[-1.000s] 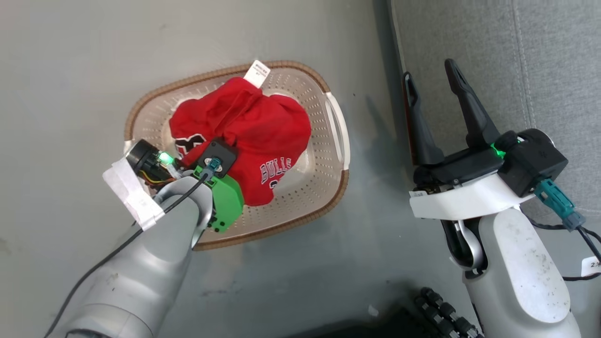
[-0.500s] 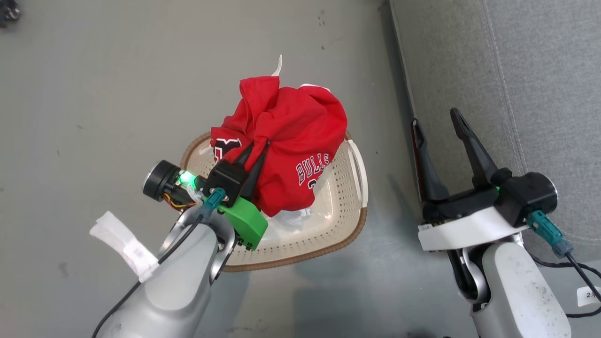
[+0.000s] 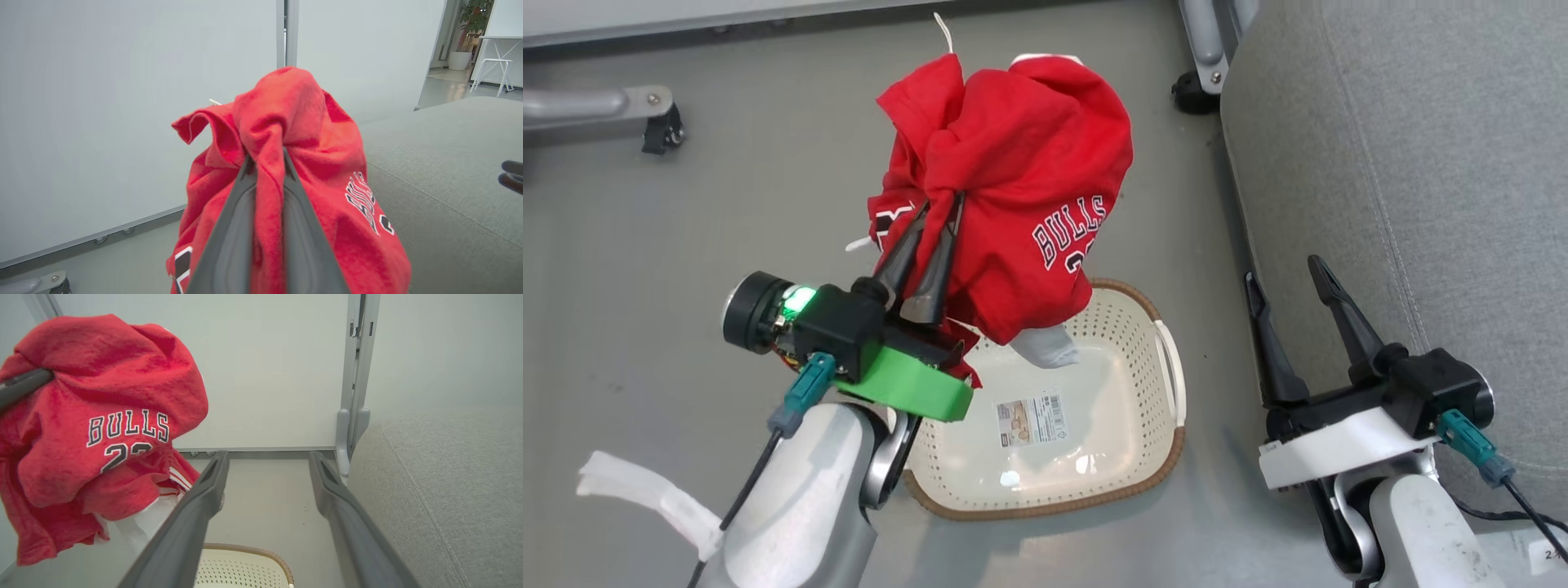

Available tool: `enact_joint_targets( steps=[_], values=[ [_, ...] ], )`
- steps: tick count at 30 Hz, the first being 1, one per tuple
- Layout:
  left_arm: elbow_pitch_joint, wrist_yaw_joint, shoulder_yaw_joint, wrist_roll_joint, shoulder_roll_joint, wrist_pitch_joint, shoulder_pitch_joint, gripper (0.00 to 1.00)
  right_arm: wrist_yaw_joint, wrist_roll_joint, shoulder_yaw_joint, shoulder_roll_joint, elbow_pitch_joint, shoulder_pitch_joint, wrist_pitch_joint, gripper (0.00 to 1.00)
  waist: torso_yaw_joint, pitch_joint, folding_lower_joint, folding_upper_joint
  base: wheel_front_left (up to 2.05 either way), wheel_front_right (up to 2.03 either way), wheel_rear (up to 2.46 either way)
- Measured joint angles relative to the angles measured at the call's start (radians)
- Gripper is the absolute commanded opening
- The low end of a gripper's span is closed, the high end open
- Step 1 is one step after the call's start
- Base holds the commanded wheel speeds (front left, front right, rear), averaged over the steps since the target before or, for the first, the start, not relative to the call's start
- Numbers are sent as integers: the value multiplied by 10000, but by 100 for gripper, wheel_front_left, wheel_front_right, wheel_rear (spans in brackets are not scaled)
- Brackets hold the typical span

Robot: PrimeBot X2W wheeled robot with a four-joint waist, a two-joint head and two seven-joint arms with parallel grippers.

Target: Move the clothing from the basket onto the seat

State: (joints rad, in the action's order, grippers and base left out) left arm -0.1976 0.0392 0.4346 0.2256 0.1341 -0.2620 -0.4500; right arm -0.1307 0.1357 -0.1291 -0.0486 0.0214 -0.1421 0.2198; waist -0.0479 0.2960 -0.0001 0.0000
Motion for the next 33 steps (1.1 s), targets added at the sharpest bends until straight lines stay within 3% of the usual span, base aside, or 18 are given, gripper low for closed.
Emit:
enact_joint_targets(
  steps=[14, 23, 33],
  values=[
    [2353, 50, -669, 531, -247, -6, 1270, 0, 0, 54, -184, 0, -328, 1044, -531, 100, 224, -1592, 0, 0, 0, 0, 0],
    [3057, -90, -426, 616, -257, 27, 2238, 0, 0, 299, -328, 0, -460, 1602, -706, 100, 182, -2291, 0, 0, 0, 0, 0],
    [3279, -144, -349, 700, -205, 144, 2450, 0, 0, 378, -387, 0, -583, 1628, -731, 100, 135, -2327, 0, 0, 0, 0, 0]
  ],
)
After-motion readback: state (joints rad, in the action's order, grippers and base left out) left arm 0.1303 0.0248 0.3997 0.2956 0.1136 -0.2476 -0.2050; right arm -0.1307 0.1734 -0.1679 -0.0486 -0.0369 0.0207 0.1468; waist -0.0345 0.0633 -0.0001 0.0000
